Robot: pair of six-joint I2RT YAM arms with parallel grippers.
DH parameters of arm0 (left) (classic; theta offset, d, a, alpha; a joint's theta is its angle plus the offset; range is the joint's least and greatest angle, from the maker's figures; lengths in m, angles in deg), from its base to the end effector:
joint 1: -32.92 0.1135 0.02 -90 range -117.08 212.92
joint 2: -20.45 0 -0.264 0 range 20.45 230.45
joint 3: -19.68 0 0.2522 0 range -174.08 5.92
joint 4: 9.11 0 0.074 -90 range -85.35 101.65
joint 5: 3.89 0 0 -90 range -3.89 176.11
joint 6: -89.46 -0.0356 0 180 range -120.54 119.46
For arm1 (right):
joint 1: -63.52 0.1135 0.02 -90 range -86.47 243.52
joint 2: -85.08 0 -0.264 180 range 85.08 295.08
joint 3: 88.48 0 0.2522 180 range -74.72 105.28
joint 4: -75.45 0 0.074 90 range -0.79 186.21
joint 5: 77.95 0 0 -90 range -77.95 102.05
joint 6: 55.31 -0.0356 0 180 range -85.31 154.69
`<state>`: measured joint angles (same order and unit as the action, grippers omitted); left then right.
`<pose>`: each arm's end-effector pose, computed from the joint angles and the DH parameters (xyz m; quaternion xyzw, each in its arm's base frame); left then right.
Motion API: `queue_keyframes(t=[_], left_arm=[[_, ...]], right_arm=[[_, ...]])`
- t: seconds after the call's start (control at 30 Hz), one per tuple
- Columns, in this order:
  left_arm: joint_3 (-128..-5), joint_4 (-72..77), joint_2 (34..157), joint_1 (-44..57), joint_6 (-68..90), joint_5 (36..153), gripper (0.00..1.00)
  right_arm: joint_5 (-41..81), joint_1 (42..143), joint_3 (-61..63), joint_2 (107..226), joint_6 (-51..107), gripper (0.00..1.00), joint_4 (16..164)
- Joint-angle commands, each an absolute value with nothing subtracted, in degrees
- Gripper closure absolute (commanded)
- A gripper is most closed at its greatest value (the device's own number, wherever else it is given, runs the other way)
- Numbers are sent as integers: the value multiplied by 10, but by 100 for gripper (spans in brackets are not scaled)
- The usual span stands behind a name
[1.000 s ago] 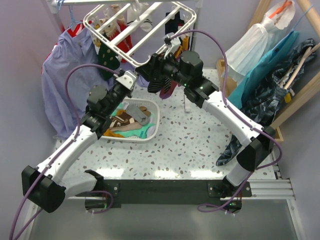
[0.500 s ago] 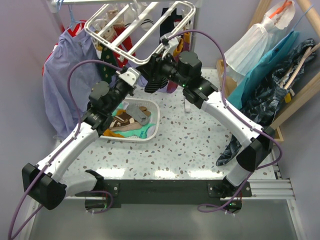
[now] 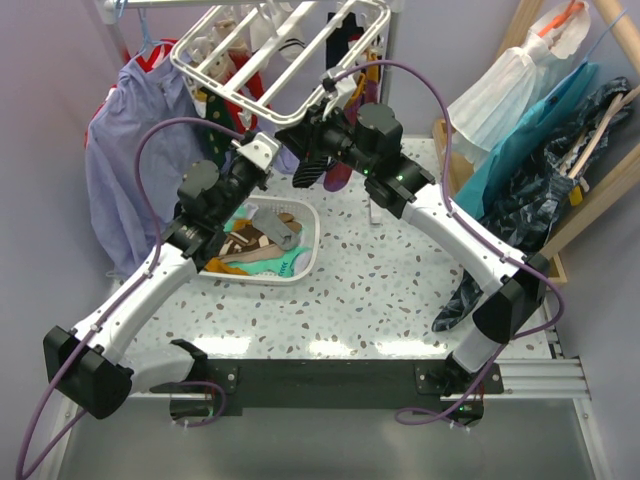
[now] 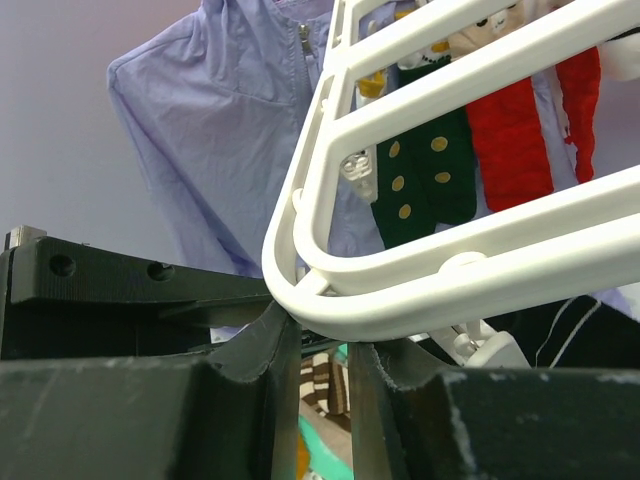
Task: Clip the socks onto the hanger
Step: Open the clamp at the hanger.
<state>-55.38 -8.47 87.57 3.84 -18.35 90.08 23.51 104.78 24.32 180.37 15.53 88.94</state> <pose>0.2398 -0.1362 0.4055 0.2866 0.5954 -0.0964 0.7444 0.2911 0.2648 0.4599 -0.2017 0.6519 0.4250 0.5947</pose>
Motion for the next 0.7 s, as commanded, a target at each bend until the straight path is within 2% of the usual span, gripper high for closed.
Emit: queue_keyframes(t=[0.0,0.13,0.27,0.43,0.63,0.67], left_arm=[[-545,-28,880,10,-173,978,84],[-536,-38,869,10,-157,971,72],[-514,-49,842,10,-129,946,52],[-486,-35,799,11,-66,906,39],[-447,46,748,11,69,778,28],[-444,94,743,11,108,745,26]], right_arm=[[236,1059,251,1795,144,96,824],[233,1058,253,1795,144,96,824],[232,1059,249,1793,146,96,829],[227,1059,248,1792,150,96,838],[214,1059,245,1790,160,96,850],[211,1059,244,1791,161,97,852]])
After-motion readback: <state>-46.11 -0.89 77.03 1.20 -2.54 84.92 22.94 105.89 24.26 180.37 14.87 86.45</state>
